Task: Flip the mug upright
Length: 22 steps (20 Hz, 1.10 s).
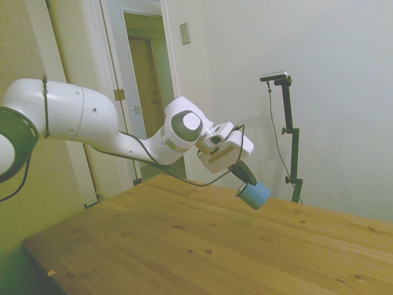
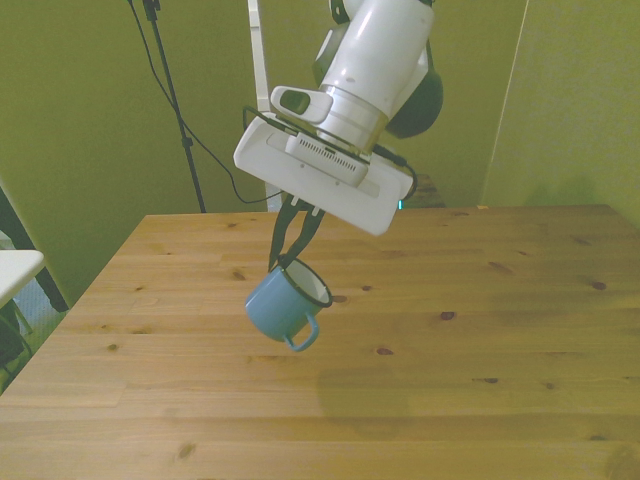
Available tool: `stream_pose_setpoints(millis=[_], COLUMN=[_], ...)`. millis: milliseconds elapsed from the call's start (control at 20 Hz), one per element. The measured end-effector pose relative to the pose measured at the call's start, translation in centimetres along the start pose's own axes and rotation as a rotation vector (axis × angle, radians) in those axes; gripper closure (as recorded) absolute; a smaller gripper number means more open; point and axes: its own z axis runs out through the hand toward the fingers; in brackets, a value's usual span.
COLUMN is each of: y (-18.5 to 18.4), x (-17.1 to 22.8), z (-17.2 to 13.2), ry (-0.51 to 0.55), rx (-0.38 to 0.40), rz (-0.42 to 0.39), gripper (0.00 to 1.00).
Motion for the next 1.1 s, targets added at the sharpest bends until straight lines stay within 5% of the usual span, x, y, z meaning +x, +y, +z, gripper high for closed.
stream_pose_setpoints(millis=[200,700,1100], y=[2.6,2.4,-1.1], x=[-1.3,-5.7,-9.5], z=[-2.0,-3.3,2.3], ry=[-0.163,-0.374,-0.532], rx=[0.119,0.209,0.264], rz=[-0.040,-0.132,-0.197], gripper=[1.00,1.00,1.00])
